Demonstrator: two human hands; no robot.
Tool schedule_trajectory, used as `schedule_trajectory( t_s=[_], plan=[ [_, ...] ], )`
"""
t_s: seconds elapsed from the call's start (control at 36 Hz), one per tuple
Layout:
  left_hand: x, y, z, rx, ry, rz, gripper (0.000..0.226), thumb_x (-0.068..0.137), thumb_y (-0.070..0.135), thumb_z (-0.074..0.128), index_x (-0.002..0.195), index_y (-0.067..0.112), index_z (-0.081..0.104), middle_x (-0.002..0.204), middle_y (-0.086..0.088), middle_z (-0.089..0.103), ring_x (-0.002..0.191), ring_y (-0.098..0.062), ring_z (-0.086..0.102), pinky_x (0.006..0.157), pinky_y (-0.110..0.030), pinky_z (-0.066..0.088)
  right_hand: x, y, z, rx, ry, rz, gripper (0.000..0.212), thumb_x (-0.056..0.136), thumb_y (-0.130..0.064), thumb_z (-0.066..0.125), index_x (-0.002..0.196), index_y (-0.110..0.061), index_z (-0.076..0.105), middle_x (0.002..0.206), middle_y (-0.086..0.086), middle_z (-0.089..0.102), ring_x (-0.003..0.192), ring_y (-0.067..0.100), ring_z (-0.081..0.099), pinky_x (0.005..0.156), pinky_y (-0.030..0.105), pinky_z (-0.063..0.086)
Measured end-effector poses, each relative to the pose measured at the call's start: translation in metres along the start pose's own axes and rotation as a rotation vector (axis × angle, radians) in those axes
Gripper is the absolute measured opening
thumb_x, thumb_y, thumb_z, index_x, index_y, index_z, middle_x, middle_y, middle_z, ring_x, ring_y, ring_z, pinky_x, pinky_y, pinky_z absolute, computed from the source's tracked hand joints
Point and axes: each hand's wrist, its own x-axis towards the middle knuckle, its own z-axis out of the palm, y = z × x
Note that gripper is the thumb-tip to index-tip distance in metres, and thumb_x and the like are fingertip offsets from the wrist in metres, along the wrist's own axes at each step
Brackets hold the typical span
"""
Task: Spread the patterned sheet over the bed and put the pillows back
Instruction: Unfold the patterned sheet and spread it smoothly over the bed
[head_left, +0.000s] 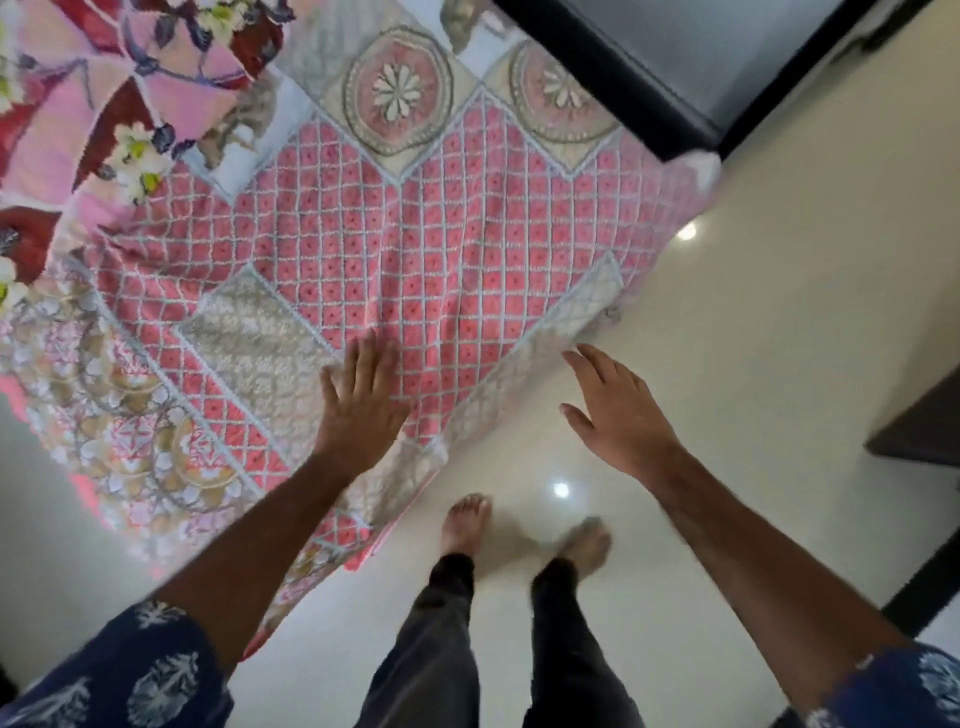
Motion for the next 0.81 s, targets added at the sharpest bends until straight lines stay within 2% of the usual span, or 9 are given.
schedule_trajectory(
  t_s=[0.08, 0.14, 0.31, 0.42, 0.47, 0.58, 0.67, 0.75, 0.81],
  plan=[
    [0.021, 0.017, -0.013, -0.011, -0.048, -0.09, 0.08, 0.1, 0.062, 0.03, 0.16, 0.009, 0.022, 0.167, -0.02, 0.014, 0.151, -0.044, 0.022, 0.108, -0.073, 0.034, 0.029, 0.036, -0.027, -0.011, -0.033, -0.03, 0.066, 0.1, -0.035, 0.055, 0.156, -0.015, 0.027, 0.162, 0.01, 0.029, 0.149, 0.028, 0.03, 0.117, 0.045, 0.031],
    [0.035, 0.03, -0.022, -0.037, -0.05, -0.161, 0.082, 0.098, 0.06, 0.036, 0.161, 0.011, 0.02, 0.168, -0.021, 0.012, 0.151, -0.046, 0.02, 0.109, -0.073, 0.033, 0.049, 0.058, -0.048, -0.028, -0.044, -0.068, 0.066, 0.099, -0.034, 0.056, 0.155, -0.014, 0.029, 0.161, 0.011, 0.03, 0.148, 0.03, 0.032, 0.116, 0.047, 0.033],
    [0.082, 0.078, -0.031, -0.207, -0.026, -0.41, 0.083, 0.101, 0.058, 0.039, 0.163, 0.017, 0.001, 0.169, -0.015, -0.005, 0.154, -0.046, 0.002, 0.118, -0.072, 0.013, 0.102, 0.114, -0.112, -0.069, -0.025, -0.164, 0.062, 0.094, -0.027, 0.063, 0.149, -0.014, 0.036, 0.148, 0.009, 0.042, 0.13, 0.032, 0.047, 0.103, 0.049, 0.044],
    [0.106, 0.102, -0.033, -0.314, 0.062, -0.541, 0.069, 0.103, 0.042, 0.045, 0.16, 0.014, 0.019, 0.169, -0.017, 0.009, 0.154, -0.044, 0.008, 0.115, -0.075, 0.015, 0.15, 0.143, -0.142, -0.135, -0.055, -0.216, 0.06, 0.09, -0.024, 0.068, 0.143, -0.014, 0.041, 0.143, 0.01, 0.046, 0.125, 0.035, 0.051, 0.1, 0.053, 0.048],
    [0.116, 0.108, -0.033, -0.331, 0.076, -0.579, 0.065, 0.104, 0.042, 0.041, 0.159, 0.016, 0.019, 0.169, -0.017, 0.009, 0.155, -0.042, 0.007, 0.114, -0.075, 0.012, 0.179, 0.153, -0.151, -0.202, -0.039, -0.213, 0.063, 0.085, -0.022, 0.074, 0.14, -0.011, 0.045, 0.14, 0.013, 0.05, 0.125, 0.037, 0.052, 0.1, 0.052, 0.049],
    [0.137, 0.115, -0.029, -0.385, 0.138, -0.651, 0.064, 0.104, 0.042, 0.04, 0.16, 0.021, 0.016, 0.169, -0.014, 0.008, 0.156, -0.038, 0.002, 0.115, -0.076, 0.005, 0.234, 0.18, -0.159, -0.487, -0.136, -0.079, 0.079, 0.081, -0.032, 0.078, 0.145, -0.012, 0.037, 0.148, 0.011, 0.045, 0.138, 0.031, 0.042, 0.112, 0.056, 0.035],
    [0.154, 0.116, -0.027, -0.386, 0.176, -0.674, 0.065, 0.105, 0.043, 0.04, 0.16, 0.021, 0.015, 0.17, -0.013, 0.005, 0.156, -0.037, -0.001, 0.116, -0.073, -0.001, 0.266, 0.208, -0.156, -0.687, -0.239, -0.082, 0.065, 0.088, -0.042, 0.068, 0.143, -0.019, 0.041, 0.146, 0.004, 0.047, 0.139, 0.025, 0.039, 0.117, 0.057, 0.026],
    [0.163, 0.116, -0.028, -0.369, 0.176, -0.701, 0.066, 0.104, 0.046, 0.038, 0.16, 0.021, 0.014, 0.17, -0.011, 0.001, 0.156, -0.035, -0.005, 0.116, -0.071, -0.006, 0.289, 0.227, -0.157, -0.674, -0.214, -0.177, 0.048, 0.087, -0.058, 0.066, 0.118, -0.021, 0.065, 0.116, 0.003, 0.068, 0.121, 0.028, 0.056, 0.114, 0.053, 0.025],
    [0.163, 0.116, -0.03, -0.364, 0.171, -0.699, 0.067, 0.104, 0.049, 0.035, 0.161, 0.021, 0.013, 0.17, -0.01, 0.0, 0.156, -0.035, -0.006, 0.117, -0.071, -0.006, 0.295, 0.231, -0.161, -0.735, -0.244, -0.267, 0.031, 0.081, -0.052, 0.075, 0.088, -0.022, 0.071, 0.089, 0.002, 0.073, 0.098, 0.029, 0.066, 0.104, 0.049, 0.038]
  ],
)
